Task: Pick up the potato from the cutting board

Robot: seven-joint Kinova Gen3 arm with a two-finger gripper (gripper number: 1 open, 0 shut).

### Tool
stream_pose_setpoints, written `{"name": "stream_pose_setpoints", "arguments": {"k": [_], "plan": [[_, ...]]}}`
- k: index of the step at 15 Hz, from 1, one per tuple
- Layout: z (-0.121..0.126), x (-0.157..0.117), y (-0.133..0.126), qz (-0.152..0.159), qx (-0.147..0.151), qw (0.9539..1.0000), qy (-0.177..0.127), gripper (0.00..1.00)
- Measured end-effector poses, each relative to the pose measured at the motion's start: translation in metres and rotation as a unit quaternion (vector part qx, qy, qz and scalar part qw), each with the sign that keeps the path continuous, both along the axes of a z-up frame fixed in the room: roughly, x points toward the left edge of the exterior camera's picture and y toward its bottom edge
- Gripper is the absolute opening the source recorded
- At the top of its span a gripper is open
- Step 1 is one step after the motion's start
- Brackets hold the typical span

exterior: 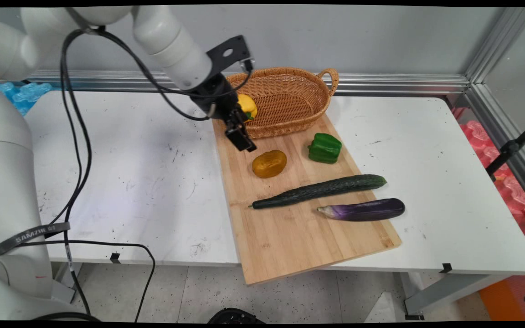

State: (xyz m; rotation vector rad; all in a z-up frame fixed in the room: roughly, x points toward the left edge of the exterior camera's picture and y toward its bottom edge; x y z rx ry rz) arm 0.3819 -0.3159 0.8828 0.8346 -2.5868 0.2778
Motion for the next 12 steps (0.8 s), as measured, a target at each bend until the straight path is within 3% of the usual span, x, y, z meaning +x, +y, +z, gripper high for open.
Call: {"name": "stream_pose_setpoints", "arguments": {"k": [12], "plan": [[-0.047,-0.037,-0.004,0.021,-0.003,0.9997,0.008,1.0]]}}
